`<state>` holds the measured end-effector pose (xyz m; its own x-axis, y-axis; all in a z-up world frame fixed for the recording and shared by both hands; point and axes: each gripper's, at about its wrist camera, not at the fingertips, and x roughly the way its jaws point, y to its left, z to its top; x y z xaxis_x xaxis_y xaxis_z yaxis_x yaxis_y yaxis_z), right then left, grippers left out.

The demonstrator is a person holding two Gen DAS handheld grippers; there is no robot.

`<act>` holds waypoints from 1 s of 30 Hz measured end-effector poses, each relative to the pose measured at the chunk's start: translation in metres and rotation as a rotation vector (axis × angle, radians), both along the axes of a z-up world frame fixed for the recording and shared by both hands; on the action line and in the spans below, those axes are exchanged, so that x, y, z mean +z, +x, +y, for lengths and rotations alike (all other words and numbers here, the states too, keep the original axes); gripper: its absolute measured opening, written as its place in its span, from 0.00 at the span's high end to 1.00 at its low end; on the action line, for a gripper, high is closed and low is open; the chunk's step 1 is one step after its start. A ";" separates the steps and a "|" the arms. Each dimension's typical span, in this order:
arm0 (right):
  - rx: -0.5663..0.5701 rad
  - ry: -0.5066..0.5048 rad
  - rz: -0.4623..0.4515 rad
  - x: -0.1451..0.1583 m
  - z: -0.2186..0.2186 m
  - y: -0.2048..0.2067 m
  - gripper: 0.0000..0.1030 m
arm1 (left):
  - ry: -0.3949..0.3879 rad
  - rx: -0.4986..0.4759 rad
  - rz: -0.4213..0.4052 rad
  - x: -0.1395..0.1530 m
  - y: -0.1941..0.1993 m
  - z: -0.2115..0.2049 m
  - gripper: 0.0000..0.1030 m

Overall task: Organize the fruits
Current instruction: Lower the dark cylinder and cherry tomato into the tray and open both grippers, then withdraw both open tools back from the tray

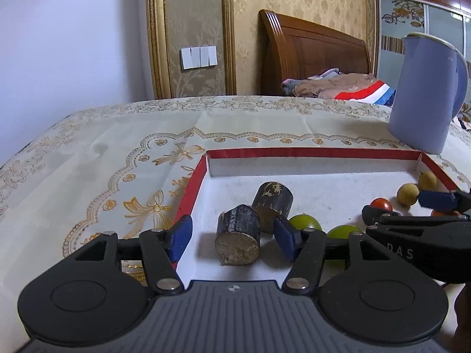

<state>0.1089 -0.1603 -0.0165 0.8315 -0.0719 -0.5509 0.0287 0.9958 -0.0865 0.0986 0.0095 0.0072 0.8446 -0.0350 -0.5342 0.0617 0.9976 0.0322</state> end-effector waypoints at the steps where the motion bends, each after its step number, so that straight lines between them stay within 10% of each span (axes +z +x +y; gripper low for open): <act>1: -0.008 0.004 -0.008 0.001 -0.001 -0.002 0.30 | -0.007 0.001 0.000 0.000 0.000 0.001 0.41; 30: 0.131 0.200 -0.132 0.011 -0.010 -0.073 0.05 | -0.041 0.022 -0.075 0.004 -0.049 0.013 0.20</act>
